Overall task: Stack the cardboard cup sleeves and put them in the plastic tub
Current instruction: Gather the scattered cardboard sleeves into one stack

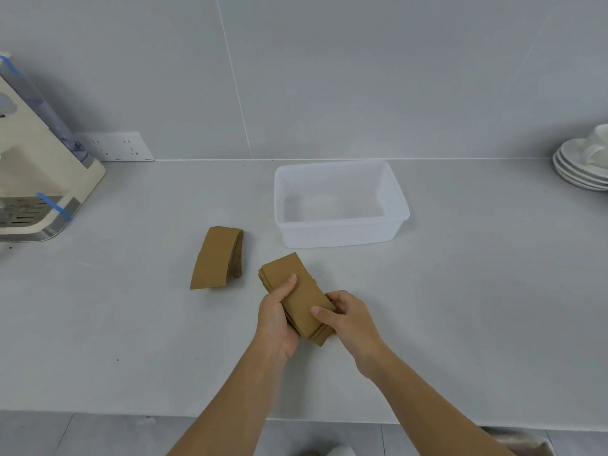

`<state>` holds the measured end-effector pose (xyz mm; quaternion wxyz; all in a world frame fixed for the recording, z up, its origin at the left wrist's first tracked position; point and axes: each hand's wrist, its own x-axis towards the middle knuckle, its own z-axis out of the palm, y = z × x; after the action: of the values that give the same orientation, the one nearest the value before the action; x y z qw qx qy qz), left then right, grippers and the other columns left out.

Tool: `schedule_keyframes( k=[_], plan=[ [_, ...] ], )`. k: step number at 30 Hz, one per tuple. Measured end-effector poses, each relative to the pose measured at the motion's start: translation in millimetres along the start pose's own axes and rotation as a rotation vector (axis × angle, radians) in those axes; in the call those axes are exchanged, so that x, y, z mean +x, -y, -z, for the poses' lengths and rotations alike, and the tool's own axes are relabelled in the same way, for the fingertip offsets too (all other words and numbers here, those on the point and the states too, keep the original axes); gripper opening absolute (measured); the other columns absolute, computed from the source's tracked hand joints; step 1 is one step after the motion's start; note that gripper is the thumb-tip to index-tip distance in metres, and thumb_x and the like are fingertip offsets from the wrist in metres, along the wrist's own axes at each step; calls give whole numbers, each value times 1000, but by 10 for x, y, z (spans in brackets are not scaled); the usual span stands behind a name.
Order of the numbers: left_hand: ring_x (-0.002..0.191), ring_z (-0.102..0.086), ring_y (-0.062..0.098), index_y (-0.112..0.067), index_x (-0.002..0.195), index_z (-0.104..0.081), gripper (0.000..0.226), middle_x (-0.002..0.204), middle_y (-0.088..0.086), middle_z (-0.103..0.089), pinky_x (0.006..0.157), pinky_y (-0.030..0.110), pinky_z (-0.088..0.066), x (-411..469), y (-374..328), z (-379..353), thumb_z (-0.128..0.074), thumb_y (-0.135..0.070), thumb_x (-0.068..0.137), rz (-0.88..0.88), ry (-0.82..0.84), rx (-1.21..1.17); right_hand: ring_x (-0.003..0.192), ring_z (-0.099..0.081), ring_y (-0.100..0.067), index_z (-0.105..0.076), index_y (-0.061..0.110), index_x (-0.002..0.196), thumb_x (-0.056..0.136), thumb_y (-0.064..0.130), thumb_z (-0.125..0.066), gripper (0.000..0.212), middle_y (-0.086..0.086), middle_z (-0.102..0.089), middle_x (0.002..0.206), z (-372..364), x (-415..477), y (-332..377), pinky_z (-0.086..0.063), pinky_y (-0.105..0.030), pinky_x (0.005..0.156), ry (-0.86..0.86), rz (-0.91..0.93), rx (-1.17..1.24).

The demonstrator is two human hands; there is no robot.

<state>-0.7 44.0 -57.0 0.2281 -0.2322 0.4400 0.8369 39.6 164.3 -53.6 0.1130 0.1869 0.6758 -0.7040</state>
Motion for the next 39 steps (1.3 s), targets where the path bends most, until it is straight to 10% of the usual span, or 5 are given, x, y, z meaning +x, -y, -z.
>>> schedule_keyframes(
  k=[6,16,26,39],
  plan=[
    [64,-73,24,-15,66,-78,19,72,9,-76,57,36,-58,-32,-35,-48,-66,-25,78,-5,-10,42,83,-64,-15,-63,11,93,81,32,-67,24,-6,-69,95,66,61,139,-50,-21,66,97,27,-10],
    [88,-67,28,-12,102,-66,22,96,11,-71,73,38,-56,-144,-347,-122,-63,-15,81,-179,-87,103,77,-64,-10,-61,15,91,84,28,-64,15,0,-69,89,-60,224,354,-49,-18,64,257,130,-136],
    [91,-61,18,-25,107,-49,33,100,-5,-61,80,41,-51,-49,-897,45,-58,-5,82,-454,-242,179,92,-63,-12,-51,30,93,86,25,-60,11,-2,-66,105,-632,397,590,-45,-19,68,163,198,-48],
    [86,-62,25,-27,81,-66,26,92,1,-68,77,44,-53,274,-1630,547,-50,-7,81,-336,-188,419,78,-57,-9,-50,23,88,84,26,-60,12,4,-59,88,-1579,752,677,-41,-21,60,-142,113,-88]
  ],
)
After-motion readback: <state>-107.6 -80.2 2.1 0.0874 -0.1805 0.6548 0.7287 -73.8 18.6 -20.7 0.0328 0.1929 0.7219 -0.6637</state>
